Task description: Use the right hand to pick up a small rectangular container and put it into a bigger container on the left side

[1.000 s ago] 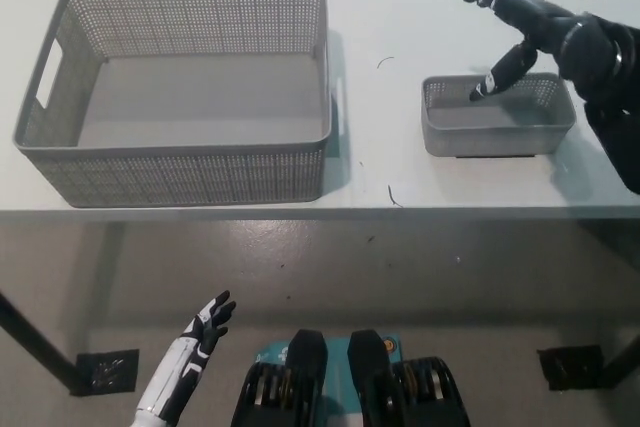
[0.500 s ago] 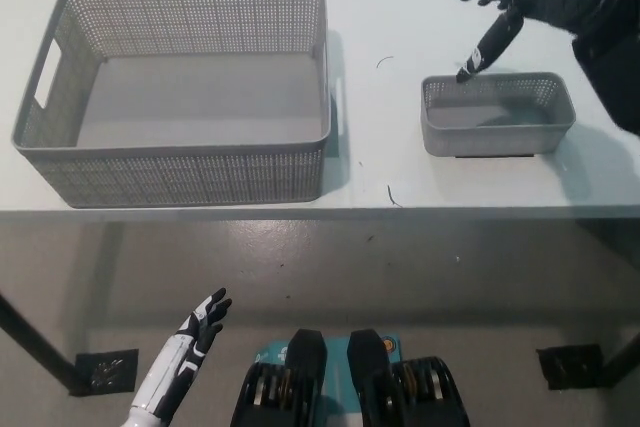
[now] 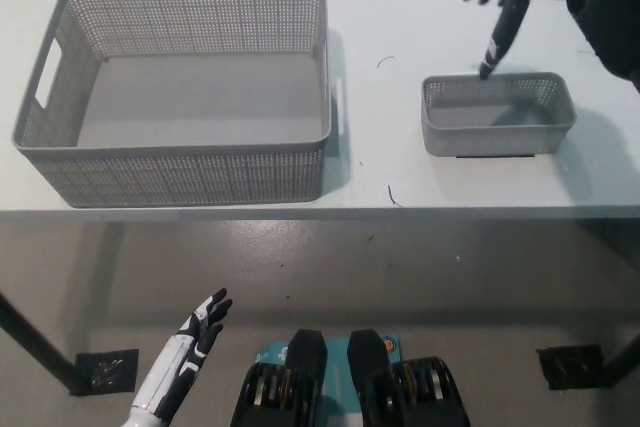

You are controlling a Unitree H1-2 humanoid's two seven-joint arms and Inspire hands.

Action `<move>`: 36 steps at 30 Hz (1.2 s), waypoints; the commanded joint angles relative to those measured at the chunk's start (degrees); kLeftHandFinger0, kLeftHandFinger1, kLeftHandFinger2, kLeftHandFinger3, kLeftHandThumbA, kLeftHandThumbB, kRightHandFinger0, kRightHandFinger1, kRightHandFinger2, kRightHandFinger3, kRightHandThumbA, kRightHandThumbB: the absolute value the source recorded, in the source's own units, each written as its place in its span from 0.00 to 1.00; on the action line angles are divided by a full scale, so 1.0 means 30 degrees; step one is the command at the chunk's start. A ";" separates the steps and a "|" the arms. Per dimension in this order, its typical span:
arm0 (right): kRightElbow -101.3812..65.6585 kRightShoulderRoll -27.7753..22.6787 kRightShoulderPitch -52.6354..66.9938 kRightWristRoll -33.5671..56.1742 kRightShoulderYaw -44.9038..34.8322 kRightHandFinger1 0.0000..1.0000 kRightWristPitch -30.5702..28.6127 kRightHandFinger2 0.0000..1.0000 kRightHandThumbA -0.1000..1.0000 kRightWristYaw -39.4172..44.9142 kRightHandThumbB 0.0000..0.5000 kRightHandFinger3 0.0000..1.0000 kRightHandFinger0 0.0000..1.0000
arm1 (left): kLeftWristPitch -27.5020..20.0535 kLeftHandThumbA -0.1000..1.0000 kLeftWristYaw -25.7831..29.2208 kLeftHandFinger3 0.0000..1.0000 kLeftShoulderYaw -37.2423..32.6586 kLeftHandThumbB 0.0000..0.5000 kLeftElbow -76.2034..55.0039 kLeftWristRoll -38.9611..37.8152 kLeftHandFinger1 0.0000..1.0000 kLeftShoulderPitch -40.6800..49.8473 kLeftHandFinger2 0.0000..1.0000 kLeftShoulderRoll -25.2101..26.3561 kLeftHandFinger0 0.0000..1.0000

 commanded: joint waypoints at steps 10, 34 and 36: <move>0.2588 0.0913 -0.2002 -0.0833 0.1005 1.00 -0.2217 1.00 1.00 0.0337 0.75 1.00 1.00 | -0.0687 1.00 -0.0175 1.00 0.0059 0.47 -0.0599 0.0107 1.00 -0.0180 1.00 0.0398 1.00; 0.4813 0.2472 -0.0897 -0.1684 0.1623 1.00 -0.2362 1.00 1.00 -0.1406 0.86 1.00 1.00 | -0.0466 1.00 -0.0135 1.00 0.0122 0.51 -0.0740 0.0163 1.00 -0.0116 1.00 0.0363 1.00; 0.5120 0.2570 -0.0776 -0.1955 0.1816 1.00 -0.1895 1.00 1.00 -0.1852 0.96 1.00 1.00 | -0.0390 1.00 -0.0252 1.00 0.0143 0.50 -0.0804 -0.0094 1.00 -0.0089 1.00 0.0337 1.00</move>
